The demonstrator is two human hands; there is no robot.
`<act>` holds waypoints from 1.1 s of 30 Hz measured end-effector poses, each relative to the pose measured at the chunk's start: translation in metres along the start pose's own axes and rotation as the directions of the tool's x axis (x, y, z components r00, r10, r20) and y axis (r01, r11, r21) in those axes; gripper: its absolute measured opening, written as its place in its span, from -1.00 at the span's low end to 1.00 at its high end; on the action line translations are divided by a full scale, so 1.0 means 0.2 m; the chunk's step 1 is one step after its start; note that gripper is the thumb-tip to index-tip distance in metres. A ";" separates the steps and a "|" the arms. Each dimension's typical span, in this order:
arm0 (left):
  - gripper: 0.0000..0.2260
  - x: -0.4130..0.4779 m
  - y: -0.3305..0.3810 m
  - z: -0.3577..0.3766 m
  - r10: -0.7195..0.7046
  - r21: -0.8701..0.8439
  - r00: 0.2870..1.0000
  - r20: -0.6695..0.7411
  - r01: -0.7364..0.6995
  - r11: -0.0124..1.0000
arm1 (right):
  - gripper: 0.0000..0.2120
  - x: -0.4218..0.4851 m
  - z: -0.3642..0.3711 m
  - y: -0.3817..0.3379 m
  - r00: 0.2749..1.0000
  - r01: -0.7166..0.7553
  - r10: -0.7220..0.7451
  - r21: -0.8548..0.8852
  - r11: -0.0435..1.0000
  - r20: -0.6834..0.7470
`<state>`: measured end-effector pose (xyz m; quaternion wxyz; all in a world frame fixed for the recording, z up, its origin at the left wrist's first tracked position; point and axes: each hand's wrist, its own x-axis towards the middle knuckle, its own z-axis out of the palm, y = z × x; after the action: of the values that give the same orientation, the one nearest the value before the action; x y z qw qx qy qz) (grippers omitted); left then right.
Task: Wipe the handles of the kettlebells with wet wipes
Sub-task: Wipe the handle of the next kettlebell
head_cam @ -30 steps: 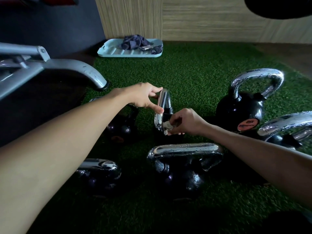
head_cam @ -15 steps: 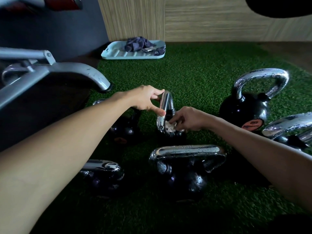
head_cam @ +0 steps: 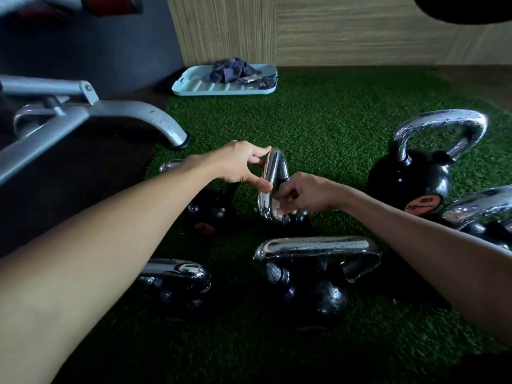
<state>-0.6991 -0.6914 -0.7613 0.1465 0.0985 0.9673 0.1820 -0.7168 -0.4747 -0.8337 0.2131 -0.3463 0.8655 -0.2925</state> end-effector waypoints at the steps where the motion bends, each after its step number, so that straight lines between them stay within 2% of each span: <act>1: 0.04 0.00 0.00 0.00 0.002 0.000 1.000 0.000 -0.002 1.000 | -0.86 -0.01 0.00 -0.01 1.000 0.004 -0.003 0.042 0.999 -0.011; 5: 0.07 0.01 0.00 0.00 0.001 0.014 1.000 0.011 -0.001 1.000 | -0.81 -0.03 0.01 -0.02 1.000 -0.012 0.012 0.026 1.000 0.011; 9: 0.09 0.00 -0.03 -0.02 -0.007 0.046 1.000 0.011 0.007 0.999 | -0.83 -0.05 0.04 -0.03 0.999 -0.024 0.014 0.287 0.958 0.035; 12: 0.10 -0.01 -0.03 -0.03 -0.013 0.057 1.000 0.012 0.012 0.998 | -0.80 -0.04 0.07 -0.04 0.999 -0.005 0.020 0.400 0.917 -0.034; 15: 0.11 -0.01 -0.01 -0.03 -0.004 0.062 1.000 0.014 0.003 0.998 | -0.76 0.00 0.08 -0.05 0.981 -0.021 0.095 0.391 0.920 -0.171; 17: 0.11 0.01 0.01 -0.02 -0.002 0.057 1.000 0.017 0.001 0.998 | -0.84 0.01 0.07 -0.04 0.958 -0.015 0.123 0.385 0.923 -0.258; 20: 0.10 0.03 0.03 -0.01 0.007 0.062 1.000 0.022 -0.009 0.998 | -0.90 0.00 0.07 -0.02 0.964 -0.018 0.132 0.437 0.899 -0.232; 22: 0.09 0.04 0.04 -0.01 0.012 0.060 1.000 0.027 -0.014 0.998 | -0.91 -0.03 0.07 -0.01 0.974 -0.043 0.126 0.390 0.920 -0.189; 24: 0.09 0.04 0.04 -0.02 0.010 0.065 0.999 0.037 -0.012 0.998 | -0.91 -0.02 0.06 -0.01 0.963 -0.036 0.137 0.393 0.919 -0.234; 27: 0.07 0.02 0.03 -0.03 0.007 0.092 0.999 0.045 -0.011 0.996 | -0.87 0.01 0.03 -0.01 0.867 -0.017 0.186 0.344 0.939 -0.463; 29: 0.08 0.00 0.02 -0.03 0.007 0.099 0.999 0.040 -0.011 0.995 | -0.90 0.03 0.02 0.00 0.820 0.005 0.191 0.340 0.940 -0.539; 33: 0.13 -0.01 0.00 -0.04 -0.001 0.080 1.000 0.022 -0.001 0.997 | -0.86 0.04 0.02 -0.01 0.878 -0.024 0.173 0.319 0.947 -0.446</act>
<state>-0.6988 -0.6943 -0.7542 0.1530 0.1064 0.9722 0.1419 -0.7184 -0.4830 -0.8372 0.0633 -0.1834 0.8523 -0.4857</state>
